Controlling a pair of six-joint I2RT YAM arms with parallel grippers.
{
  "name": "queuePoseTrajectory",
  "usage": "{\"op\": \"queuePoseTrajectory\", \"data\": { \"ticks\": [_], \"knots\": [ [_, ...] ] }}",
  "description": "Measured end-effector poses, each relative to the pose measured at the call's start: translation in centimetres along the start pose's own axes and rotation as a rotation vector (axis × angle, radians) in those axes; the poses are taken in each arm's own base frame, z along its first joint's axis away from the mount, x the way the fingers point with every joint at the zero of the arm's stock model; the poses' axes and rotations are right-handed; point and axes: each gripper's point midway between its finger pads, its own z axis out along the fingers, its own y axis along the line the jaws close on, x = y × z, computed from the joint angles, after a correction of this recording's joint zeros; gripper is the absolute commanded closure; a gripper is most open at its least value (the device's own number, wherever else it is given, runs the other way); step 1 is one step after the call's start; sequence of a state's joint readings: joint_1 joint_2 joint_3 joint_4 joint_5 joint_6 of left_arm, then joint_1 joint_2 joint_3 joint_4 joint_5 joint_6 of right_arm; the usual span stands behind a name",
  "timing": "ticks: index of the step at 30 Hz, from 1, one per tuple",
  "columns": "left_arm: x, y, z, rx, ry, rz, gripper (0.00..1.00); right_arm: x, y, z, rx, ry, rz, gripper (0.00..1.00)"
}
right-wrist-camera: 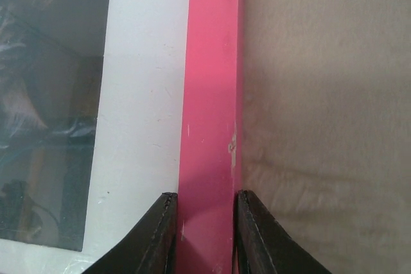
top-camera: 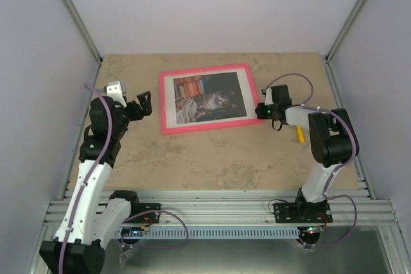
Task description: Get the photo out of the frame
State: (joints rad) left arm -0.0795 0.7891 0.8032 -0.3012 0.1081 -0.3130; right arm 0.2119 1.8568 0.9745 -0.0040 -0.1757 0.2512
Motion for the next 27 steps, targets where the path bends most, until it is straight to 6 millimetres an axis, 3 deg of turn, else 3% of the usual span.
{"op": "queuePoseTrajectory", "data": {
  "ticks": [6, 17, 27],
  "knots": [
    [2.5, 0.8, 3.0, -0.021, 0.132, -0.047, 0.00, 2.4, -0.1, -1.9, 0.003, 0.013, 0.017, 0.81],
    [11.2, 4.3, 8.2, -0.150, 0.480, -0.103, 0.00, 5.8, 0.2, -4.3, -0.006, -0.018, 0.062, 0.79],
    [17.7, 5.7, 10.3, -0.242, 0.712, -0.071, 0.04, 5.6, 0.9, -4.6, -0.052, -0.066, 0.105, 0.55]
  ]
}}
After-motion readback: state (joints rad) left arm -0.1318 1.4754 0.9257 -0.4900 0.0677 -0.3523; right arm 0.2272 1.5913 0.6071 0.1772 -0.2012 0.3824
